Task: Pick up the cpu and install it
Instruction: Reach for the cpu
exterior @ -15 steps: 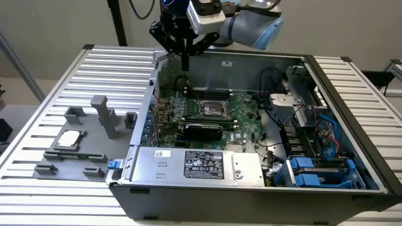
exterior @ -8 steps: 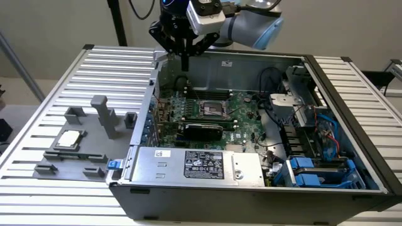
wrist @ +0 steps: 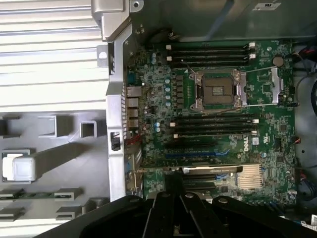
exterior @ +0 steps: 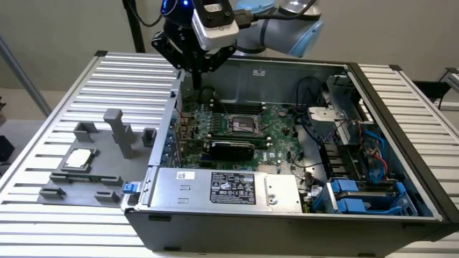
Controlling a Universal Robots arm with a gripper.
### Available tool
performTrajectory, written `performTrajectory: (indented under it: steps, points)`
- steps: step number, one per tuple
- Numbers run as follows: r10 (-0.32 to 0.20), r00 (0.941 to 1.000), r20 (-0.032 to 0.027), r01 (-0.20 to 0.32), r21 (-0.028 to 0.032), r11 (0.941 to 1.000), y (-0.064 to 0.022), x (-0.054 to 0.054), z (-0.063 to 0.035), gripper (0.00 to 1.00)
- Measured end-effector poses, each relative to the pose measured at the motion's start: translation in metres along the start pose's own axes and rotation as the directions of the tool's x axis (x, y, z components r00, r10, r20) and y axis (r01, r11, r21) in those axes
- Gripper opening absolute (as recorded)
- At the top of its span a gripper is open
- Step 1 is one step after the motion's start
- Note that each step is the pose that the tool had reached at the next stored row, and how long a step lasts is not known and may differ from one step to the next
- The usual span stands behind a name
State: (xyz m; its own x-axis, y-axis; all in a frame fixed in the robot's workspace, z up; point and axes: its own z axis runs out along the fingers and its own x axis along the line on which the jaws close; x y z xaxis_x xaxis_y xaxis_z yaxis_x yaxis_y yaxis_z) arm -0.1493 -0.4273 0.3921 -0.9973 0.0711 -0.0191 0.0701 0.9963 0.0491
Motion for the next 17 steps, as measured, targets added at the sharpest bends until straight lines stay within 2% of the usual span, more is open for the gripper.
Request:
performTrajectory:
  steps: [17]
  points:
    - [0.0, 1.0, -0.0001, 0.0, 0.0002, 1.0, -0.0117, 0.077, 0.0014, 0.11]
